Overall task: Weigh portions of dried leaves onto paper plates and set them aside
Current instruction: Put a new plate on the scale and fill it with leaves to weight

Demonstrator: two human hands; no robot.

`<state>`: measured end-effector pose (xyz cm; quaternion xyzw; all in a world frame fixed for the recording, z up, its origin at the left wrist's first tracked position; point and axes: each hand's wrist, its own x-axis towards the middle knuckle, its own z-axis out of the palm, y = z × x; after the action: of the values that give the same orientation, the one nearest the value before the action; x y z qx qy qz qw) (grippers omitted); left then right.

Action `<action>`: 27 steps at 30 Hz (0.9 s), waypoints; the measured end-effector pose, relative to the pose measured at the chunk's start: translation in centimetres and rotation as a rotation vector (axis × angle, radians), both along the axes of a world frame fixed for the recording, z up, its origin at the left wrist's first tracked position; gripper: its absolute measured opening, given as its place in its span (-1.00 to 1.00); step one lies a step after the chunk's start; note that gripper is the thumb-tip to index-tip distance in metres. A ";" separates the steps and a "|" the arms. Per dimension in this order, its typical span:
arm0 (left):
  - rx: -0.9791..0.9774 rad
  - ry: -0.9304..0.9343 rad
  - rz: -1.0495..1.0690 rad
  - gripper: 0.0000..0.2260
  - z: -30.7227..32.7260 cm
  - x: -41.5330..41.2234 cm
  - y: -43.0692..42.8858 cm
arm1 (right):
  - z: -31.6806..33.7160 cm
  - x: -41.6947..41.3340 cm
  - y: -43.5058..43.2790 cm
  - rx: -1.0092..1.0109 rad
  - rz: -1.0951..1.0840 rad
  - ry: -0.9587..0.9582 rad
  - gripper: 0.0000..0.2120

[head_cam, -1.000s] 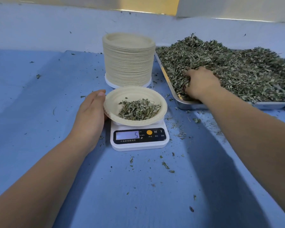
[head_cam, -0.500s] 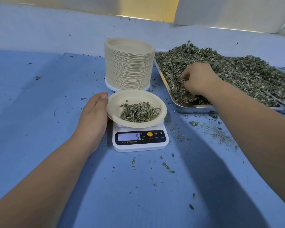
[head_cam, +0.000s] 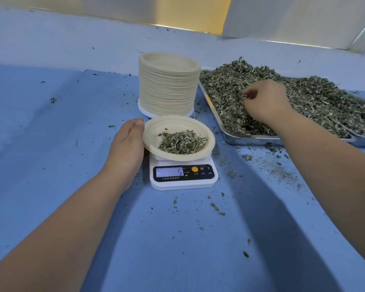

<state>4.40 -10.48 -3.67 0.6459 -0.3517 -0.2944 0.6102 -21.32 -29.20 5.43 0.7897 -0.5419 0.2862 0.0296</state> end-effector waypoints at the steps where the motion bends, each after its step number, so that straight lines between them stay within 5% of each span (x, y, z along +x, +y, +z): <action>1: 0.001 0.009 -0.002 -0.71 0.0 0.0 0.0 | 0.2 0.2 0.2 -0.022 0.004 -0.011 -0.78; 10: -0.014 0.020 -0.013 -0.76 0.0 0.0 0.1 | 4.6 5.4 4.6 -0.066 0.227 -0.220 -0.87; 20: -0.024 0.030 -0.022 -0.71 0.0 0.1 0.0 | 0.3 11.4 8.9 -0.002 0.539 0.385 -0.65; 27: -0.053 -0.021 -0.033 -0.81 -0.5 0.2 -0.3 | 3.2 9.8 8.2 -0.019 0.498 0.147 -0.73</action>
<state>4.63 -10.81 -4.20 0.6268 -0.3762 -0.2885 0.6184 -11.53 -21.01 8.59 0.9172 -0.3243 0.2315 0.0050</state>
